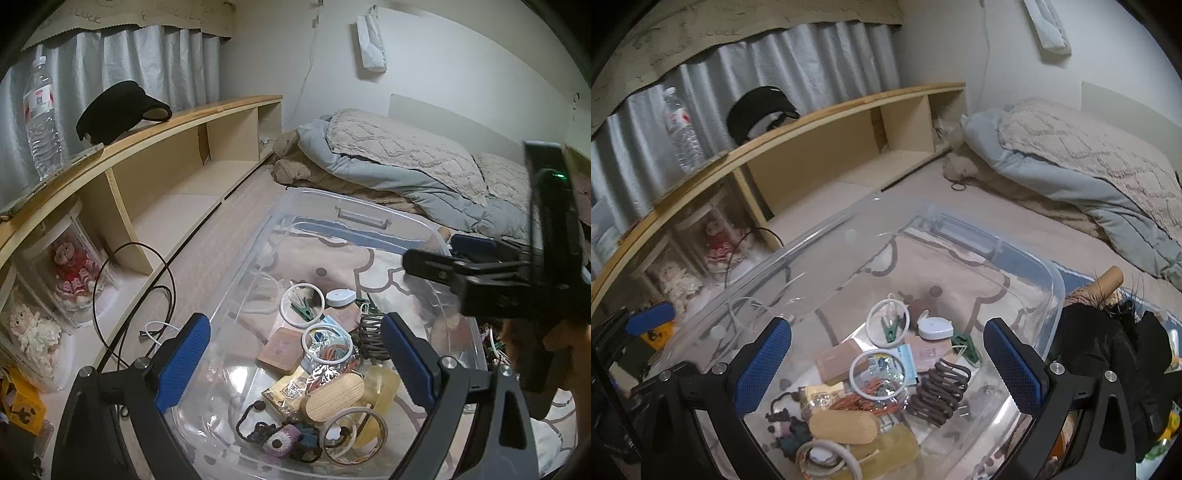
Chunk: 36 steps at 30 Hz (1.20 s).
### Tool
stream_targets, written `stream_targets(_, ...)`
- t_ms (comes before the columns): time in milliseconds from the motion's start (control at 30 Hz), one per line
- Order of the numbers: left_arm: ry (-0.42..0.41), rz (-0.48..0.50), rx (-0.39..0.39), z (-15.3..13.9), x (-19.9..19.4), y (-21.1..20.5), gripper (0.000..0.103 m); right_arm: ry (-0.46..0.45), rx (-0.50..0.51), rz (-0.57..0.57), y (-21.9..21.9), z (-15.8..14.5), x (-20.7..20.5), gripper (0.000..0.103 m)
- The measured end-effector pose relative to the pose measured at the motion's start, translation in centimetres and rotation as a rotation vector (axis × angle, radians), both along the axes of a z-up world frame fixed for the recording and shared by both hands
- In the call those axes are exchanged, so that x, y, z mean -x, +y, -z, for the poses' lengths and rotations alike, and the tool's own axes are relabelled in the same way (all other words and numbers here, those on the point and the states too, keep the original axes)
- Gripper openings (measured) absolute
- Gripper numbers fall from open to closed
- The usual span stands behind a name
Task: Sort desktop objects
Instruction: 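Open the left tool to drop the ring while the right tool releases the tape measure into the box, then withdraw both open tools from the clear box back over the pile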
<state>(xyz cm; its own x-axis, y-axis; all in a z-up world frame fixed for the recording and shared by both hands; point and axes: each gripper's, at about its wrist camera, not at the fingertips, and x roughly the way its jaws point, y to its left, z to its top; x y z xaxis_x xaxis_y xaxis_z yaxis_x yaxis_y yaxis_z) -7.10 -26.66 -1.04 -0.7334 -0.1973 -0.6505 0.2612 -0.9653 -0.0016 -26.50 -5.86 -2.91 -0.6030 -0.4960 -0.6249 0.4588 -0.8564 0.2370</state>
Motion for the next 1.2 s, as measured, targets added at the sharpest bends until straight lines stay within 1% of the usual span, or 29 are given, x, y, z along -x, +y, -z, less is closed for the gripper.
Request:
stream_targets(233, 0.012, 0.009, -0.007, -0.3, -0.4, 0.4, 0.094, 0.055, 0.022, -0.013, 1.6, -1.2, -2.7, 0.103)
stream_targets(367, 0.020, 0.023, -0.014, -0.6, -0.6, 0.8, 0.094, 0.096, 0.033, 0.000, 3.0, -1.7, -4.2, 0.103)
stream_targets(500, 0.024, 0.037, -0.008, -0.7, -0.7, 1.3, 0.094, 0.130, 0.021, 0.010, 4.0, -1.8, -5.4, 0.103)
stream_targets(833, 0.043, 0.063, 0.002, -1.3, -1.0, 2.4, 0.094, 0.144, 0.018, 0.038, 7.0, -1.6, -8.0, 0.103)
stream_targets(1067, 0.049, 0.089, 0.010, -1.4, -1.1, 3.3, 0.094, 0.167, 0.015, 0.067, 8.7, -2.4, -9.7, 0.103)
stream_targets(1200, 0.060, 0.115, 0.001, -1.6, -1.0, 4.0, 0.094, 0.178, 0.012, 0.085, 9.8, -2.7, -10.9, 0.103)
